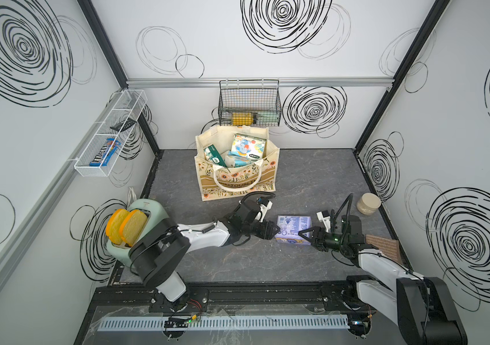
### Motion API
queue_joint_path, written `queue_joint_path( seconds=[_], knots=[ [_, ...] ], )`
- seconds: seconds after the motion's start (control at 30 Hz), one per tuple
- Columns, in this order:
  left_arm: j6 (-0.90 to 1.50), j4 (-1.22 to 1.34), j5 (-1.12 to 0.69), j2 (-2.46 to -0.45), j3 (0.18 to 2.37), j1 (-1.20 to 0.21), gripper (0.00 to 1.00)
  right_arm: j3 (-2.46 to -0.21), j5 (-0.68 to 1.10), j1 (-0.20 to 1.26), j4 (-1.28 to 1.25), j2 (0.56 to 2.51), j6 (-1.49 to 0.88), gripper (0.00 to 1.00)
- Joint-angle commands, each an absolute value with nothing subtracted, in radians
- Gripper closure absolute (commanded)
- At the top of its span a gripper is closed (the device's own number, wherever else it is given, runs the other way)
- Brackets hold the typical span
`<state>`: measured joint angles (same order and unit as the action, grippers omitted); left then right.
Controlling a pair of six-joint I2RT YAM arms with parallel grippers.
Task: Put tissues into the canvas bag
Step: Pick up the pack of facial tissues from the center of the board, then place the pack of facial tissues in the canvas bag.
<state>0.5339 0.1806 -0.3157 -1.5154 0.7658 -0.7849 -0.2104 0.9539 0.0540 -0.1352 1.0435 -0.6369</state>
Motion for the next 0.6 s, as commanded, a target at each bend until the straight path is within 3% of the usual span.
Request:
queue_joint_path(
  seconds=[0.0, 0.2, 0.37, 0.57],
  knots=[
    [0.479, 0.037, -0.224, -1.255, 0.855, -0.756, 0.2, -0.269, 0.962, 0.049, -0.076, 0.993, -0.607, 0.42],
    [0.431, -0.172, -0.175, -0.828, 0.886, -0.666, 0.01, -0.44, 0.968, 0.049, -0.011, 0.945, -0.642, 0.42],
    [0.393, -0.293, -0.163, -0.533, 0.791, -0.571, 0.04, -0.739, 0.943, 0.057, 0.046, 0.985, -0.663, 0.42],
    [0.377, -0.4, -0.134, -0.352, 0.709, -0.538, 0.04, -1.047, 0.866, 0.164, -0.016, 1.123, -0.742, 0.42]
  ],
)
